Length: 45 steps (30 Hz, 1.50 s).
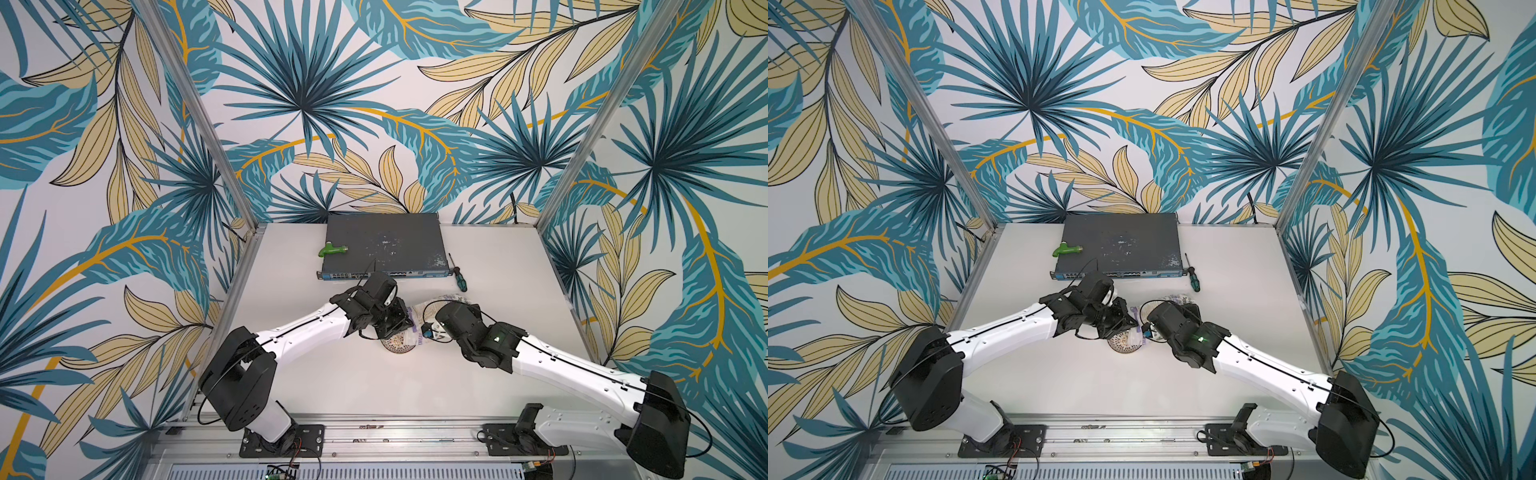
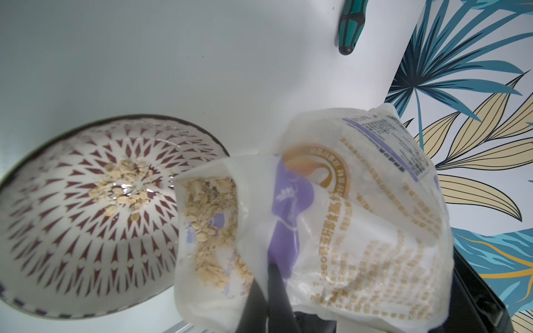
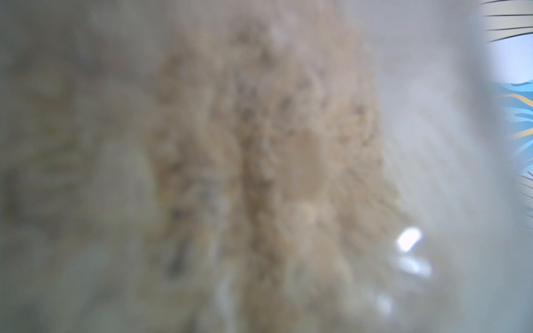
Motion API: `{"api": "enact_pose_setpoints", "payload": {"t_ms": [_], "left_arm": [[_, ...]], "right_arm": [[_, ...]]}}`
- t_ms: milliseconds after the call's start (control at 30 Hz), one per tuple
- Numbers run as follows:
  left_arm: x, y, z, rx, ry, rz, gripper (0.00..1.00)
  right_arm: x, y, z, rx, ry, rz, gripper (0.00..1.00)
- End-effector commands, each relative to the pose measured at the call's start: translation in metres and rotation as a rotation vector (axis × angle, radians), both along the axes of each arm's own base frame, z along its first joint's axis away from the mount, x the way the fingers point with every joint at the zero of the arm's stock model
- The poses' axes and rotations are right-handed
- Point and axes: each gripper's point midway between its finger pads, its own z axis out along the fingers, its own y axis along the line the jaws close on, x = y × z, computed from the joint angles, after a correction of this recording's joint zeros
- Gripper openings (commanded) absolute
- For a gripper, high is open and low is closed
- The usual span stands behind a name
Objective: Pour the oats into the breakfast bowl
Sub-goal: Pour the oats into the bowl.
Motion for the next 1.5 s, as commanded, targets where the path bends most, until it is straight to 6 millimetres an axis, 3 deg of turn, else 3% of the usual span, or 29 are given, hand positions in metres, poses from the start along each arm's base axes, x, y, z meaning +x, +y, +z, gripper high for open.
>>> {"api": "enact_pose_setpoints", "payload": {"t_ms": [0,800,1467], "left_arm": [[0.011,0.044,-0.042,0.202,0.039,0.105,0.0],[0.006,0.052,-0.062,0.245,0.036,0.076,0.0],[0.007,0.055,-0.066,0.255,0.03,0.068,0.0]], "right_arm": [[0.014,0.001,0.047,0.147,-0.191,-0.086,0.0],[0.015,0.001,0.06,0.115,-0.304,-0.054,0.0],[0.014,0.003,0.07,0.088,-0.369,-0.031,0.0]]}}
